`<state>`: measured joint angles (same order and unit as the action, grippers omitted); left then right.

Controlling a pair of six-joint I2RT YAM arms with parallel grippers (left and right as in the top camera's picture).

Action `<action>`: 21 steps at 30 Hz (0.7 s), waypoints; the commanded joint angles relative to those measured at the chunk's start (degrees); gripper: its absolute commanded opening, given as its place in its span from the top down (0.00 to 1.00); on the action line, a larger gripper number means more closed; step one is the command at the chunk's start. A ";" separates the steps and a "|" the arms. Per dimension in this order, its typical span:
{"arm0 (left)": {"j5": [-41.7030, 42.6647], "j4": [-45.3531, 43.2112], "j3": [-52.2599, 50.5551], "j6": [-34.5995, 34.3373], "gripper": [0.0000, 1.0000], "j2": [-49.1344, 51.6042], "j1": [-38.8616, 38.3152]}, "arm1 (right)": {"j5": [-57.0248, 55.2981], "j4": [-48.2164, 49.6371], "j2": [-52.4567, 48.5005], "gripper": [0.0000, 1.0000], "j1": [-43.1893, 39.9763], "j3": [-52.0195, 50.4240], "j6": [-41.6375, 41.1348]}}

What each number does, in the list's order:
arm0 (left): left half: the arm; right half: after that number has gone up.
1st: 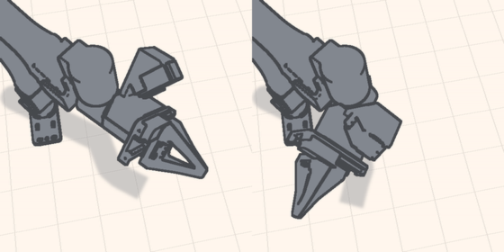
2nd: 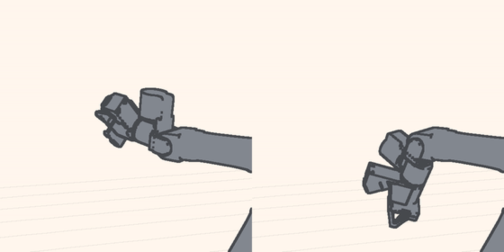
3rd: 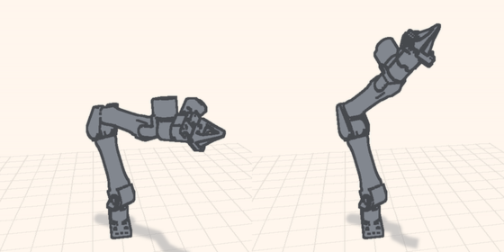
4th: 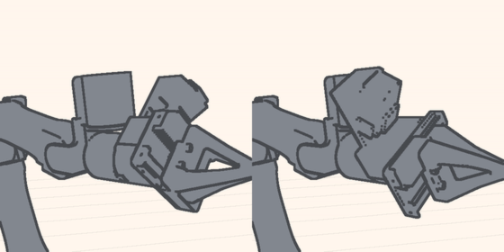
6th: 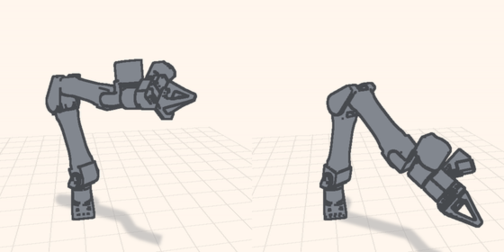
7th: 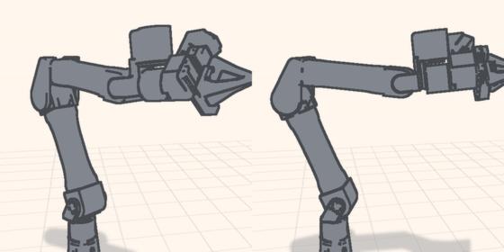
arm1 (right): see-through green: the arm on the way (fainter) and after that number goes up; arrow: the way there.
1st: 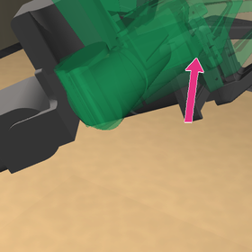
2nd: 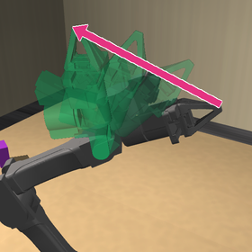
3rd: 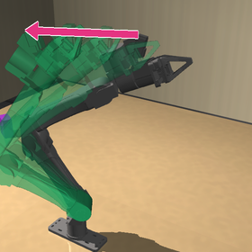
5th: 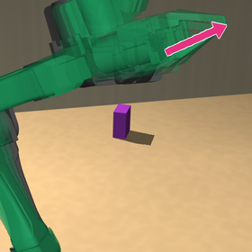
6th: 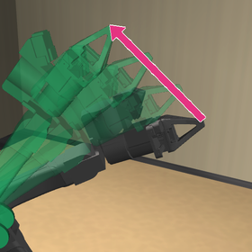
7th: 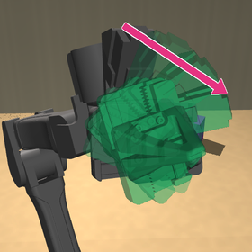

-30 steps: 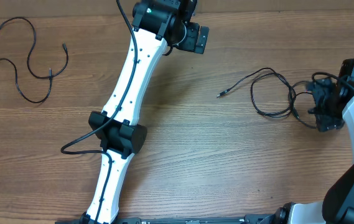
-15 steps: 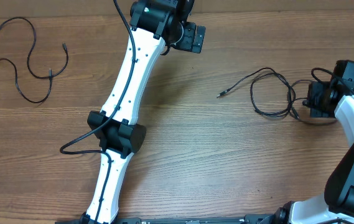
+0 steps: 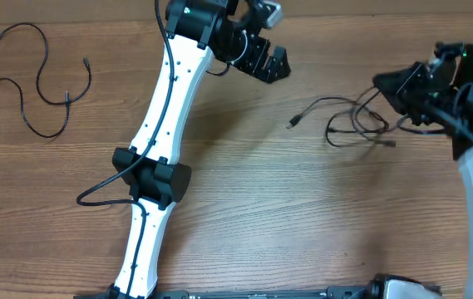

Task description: Untangle cables

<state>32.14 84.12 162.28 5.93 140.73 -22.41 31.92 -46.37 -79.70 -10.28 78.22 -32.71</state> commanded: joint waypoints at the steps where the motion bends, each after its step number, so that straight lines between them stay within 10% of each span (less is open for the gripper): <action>1: 16.20 1.57 0.90 13.62 0.00 0.59 -0.96 | 3.65 -0.61 7.15 0.96 2.14 2.16 7.67; 14: 17.09 0.48 0.85 13.79 0.00 0.61 -5.42 | 18.80 1.25 14.84 0.96 2.25 2.16 9.42; 21: 16.46 2.62 0.85 17.81 0.00 0.61 -7.56 | 4.20 1.57 14.34 0.94 2.23 2.16 8.50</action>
<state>48.25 85.45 162.28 19.53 140.73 -29.04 44.75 -44.34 -65.04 -8.21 79.02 -24.10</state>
